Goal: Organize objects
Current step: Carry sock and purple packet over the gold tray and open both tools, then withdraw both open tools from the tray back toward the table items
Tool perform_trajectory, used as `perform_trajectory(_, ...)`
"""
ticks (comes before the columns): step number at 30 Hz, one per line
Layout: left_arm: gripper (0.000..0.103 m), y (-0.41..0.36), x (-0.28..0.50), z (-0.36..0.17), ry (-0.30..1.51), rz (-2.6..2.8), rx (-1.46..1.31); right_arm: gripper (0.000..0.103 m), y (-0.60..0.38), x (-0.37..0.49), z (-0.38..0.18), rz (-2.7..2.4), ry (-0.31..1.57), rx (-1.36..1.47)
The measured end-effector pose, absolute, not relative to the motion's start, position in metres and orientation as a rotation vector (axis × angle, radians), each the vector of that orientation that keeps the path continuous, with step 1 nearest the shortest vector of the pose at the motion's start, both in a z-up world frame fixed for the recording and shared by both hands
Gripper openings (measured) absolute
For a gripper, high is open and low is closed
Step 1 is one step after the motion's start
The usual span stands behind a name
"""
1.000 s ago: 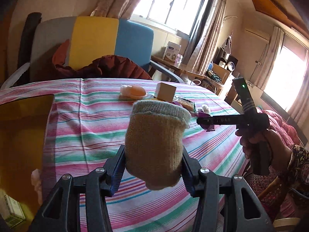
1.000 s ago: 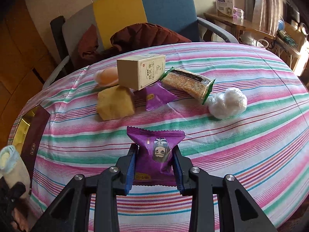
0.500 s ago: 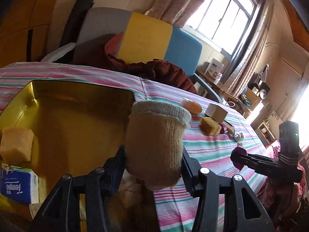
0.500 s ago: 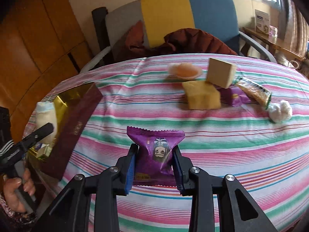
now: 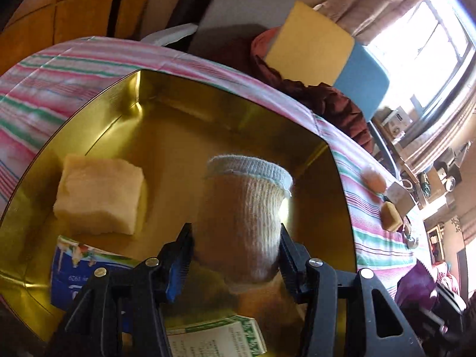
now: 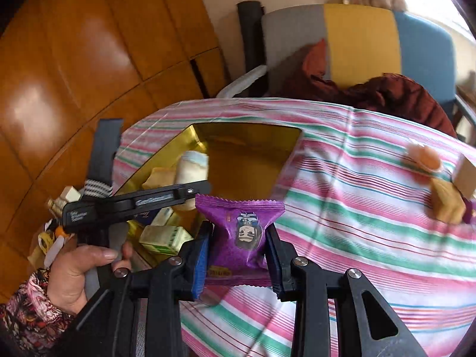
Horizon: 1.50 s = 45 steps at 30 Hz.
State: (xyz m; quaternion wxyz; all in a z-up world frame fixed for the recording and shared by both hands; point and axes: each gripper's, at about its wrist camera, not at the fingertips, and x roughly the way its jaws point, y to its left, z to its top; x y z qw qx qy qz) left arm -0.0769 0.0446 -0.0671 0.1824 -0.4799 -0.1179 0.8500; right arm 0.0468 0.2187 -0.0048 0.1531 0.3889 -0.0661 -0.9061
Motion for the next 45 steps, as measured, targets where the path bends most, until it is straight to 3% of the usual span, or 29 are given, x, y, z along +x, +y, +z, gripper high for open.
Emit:
perform_trajectory(14, 0.063, 0.004, -0.079, -0.036, -0.538, 2.534, -1.287, 0.036, 0.164, 0.033, -0.03, -2.555, 0.029, 1.192)
perform_trajectory(18, 0.065, -0.007, -0.075, -0.024, -0.576, 2.602, -1.244, 0.051, 0.168, 0.036, -0.03, -2.566, -0.002, 1.176)
perform_trajectory(24, 0.065, -0.008, -0.076, -0.02, -0.616, 2.589, -1.23, 0.06, 0.183, 0.045, -0.024, -2.603, -0.083, 1.158)
perform_trajectory(45, 0.065, 0.073, -0.04, -0.005, -0.352, 2.399, -1.155, 0.072, 0.243, 0.059, -0.029, -2.695, -0.313, 1.23)
